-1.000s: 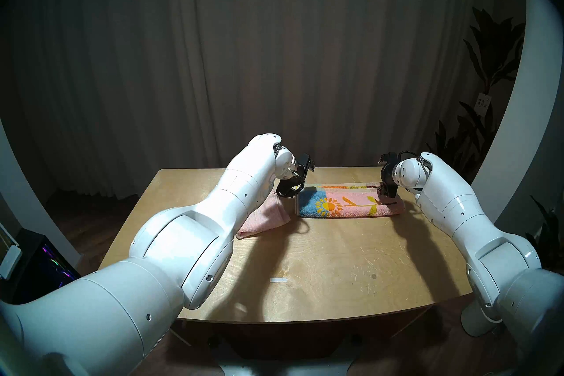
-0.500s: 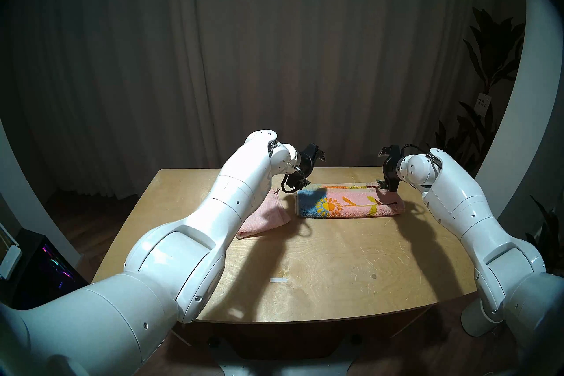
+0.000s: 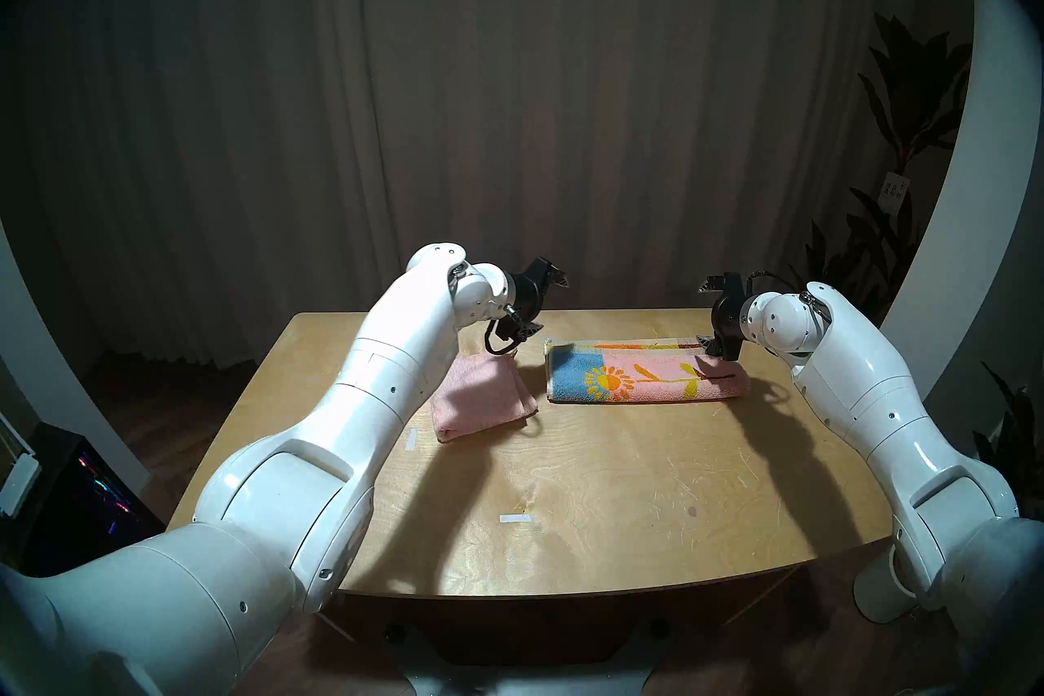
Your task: Fold each towel twice and stack them on table
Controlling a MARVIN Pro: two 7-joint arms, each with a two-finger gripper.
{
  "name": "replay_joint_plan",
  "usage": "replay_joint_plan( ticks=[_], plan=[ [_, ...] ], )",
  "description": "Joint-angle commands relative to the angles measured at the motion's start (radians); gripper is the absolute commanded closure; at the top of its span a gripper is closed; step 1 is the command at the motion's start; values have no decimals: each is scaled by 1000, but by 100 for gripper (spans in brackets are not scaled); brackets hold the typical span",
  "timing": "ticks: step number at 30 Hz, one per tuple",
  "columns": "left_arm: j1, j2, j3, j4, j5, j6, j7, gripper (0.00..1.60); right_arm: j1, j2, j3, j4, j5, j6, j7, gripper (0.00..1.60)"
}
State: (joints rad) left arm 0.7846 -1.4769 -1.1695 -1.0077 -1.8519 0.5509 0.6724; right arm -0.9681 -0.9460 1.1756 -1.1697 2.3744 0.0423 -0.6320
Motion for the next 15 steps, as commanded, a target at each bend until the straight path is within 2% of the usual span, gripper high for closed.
replay_joint_plan(
  ticks=[1,15],
  plan=[
    [0,95,-52,-70,11,-5,-30,0,-15,26,10,-72,4,11,3,0],
    [65,205,-131,-128,35,-3,-52,0,-96,64,9,-164,8,21,12,0]
  ],
)
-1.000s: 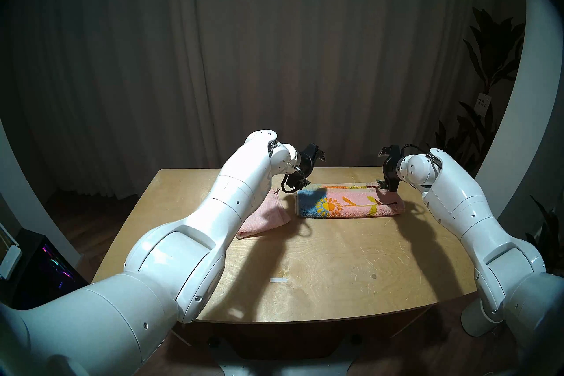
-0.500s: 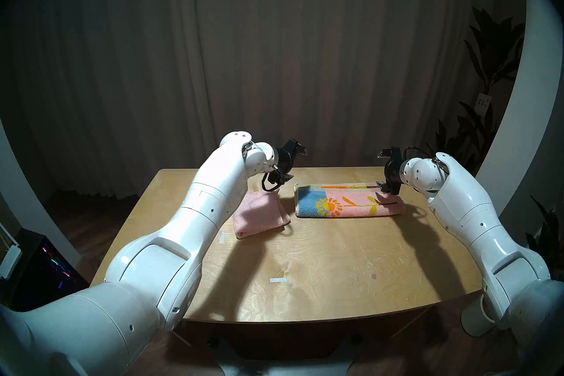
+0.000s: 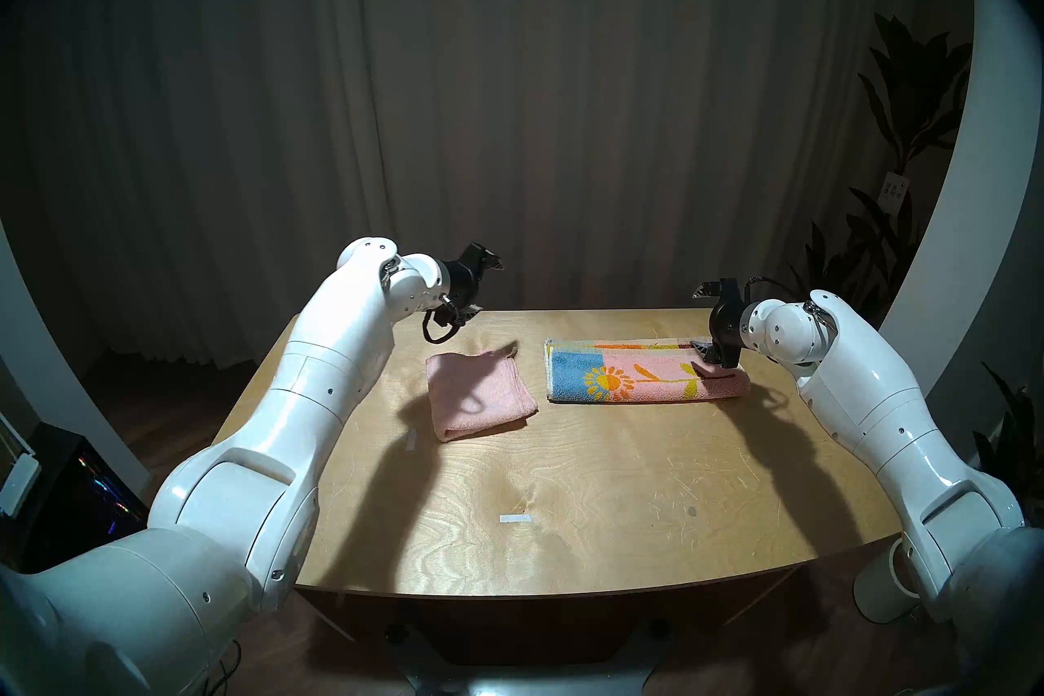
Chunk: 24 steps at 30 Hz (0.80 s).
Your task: Fold each towel twice and stack them on table
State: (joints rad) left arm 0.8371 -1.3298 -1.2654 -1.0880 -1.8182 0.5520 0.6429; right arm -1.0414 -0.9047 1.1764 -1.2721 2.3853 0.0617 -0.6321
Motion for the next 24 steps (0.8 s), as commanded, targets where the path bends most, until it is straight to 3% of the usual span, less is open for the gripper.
replay_joint_plan(
  ticks=[1,24],
  plan=[
    [18,65,-41,-52,2,-5,-25,0,-29,25,8,-70,-2,3,12,0],
    [115,151,-133,-209,42,-40,-80,0,-157,129,63,-229,-33,-39,51,0]
  ],
)
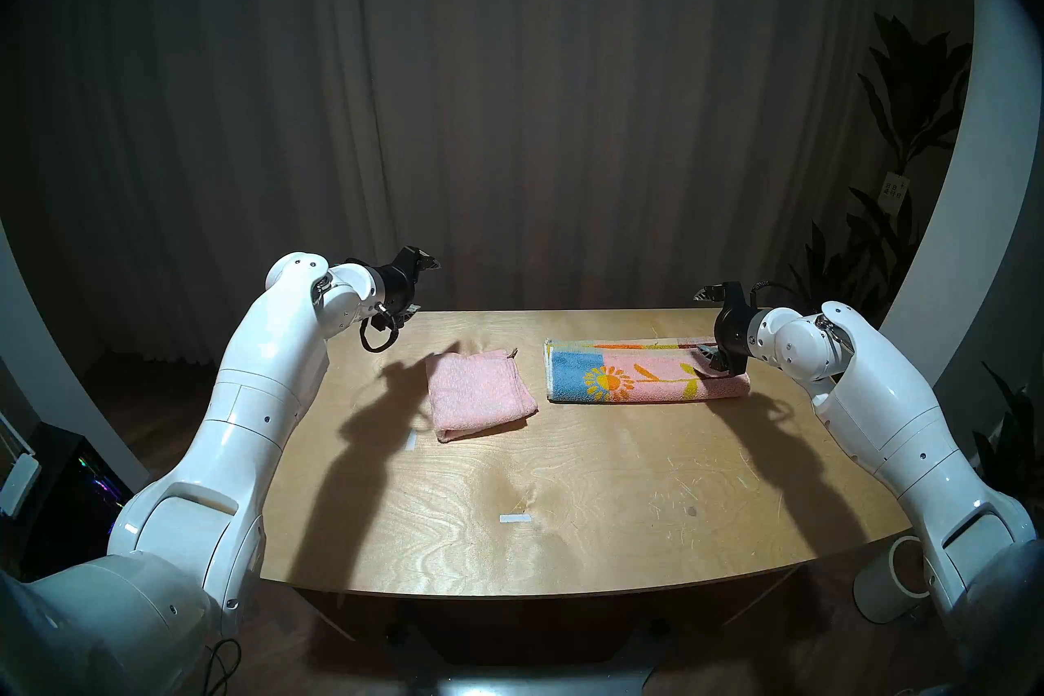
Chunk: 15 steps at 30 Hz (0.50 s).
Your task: Fold each towel twice and stack them on table
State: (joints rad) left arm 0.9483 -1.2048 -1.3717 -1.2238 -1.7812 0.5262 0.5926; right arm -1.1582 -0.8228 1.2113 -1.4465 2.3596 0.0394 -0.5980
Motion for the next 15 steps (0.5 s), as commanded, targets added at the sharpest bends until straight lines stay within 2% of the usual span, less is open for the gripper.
replay_joint_plan(
  ticks=[1,15],
  plan=[
    [10,30,-30,-84,8,-17,-33,0,-50,54,32,-62,-10,-21,18,0],
    [99,65,-79,-172,30,-51,-61,0,-191,115,67,-121,-9,-60,22,0]
  ],
)
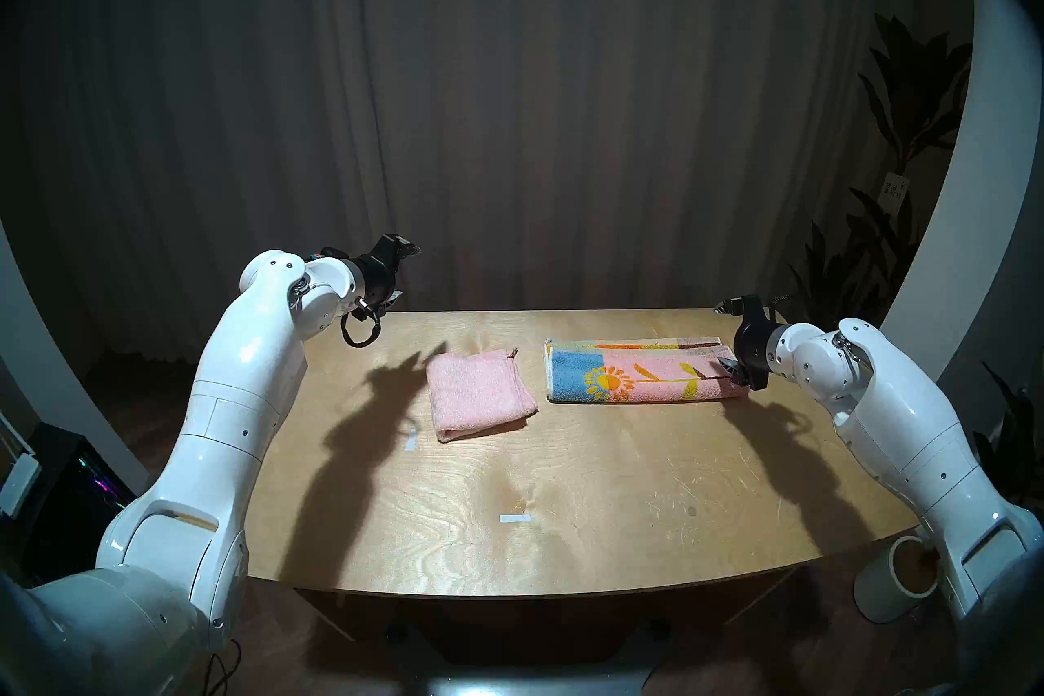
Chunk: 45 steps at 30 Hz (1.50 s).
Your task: Fold each towel twice and stack them on table
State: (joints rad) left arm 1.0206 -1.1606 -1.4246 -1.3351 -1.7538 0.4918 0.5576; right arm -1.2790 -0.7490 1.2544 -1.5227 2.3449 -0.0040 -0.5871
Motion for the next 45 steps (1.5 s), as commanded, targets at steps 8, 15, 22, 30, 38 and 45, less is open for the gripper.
replay_joint_plan(
  ticks=[8,15,22,30,38,45],
  plan=[
    [79,30,-41,-106,16,-33,-38,0,-150,70,39,-85,9,-40,15,0],
    [127,29,-52,-155,22,-48,-55,0,-227,95,56,-117,18,-66,23,0],
    [187,32,-66,-218,33,-69,-76,0,-308,112,75,-154,29,-100,43,0],
    [268,35,-108,-285,36,-112,-98,0,-403,126,104,-189,34,-155,82,0],
    [351,22,-186,-343,23,-174,-131,0,-492,124,147,-233,32,-227,149,0],
    [444,-3,-237,-404,19,-227,-178,0,-580,100,195,-275,15,-315,252,0]
  ],
)
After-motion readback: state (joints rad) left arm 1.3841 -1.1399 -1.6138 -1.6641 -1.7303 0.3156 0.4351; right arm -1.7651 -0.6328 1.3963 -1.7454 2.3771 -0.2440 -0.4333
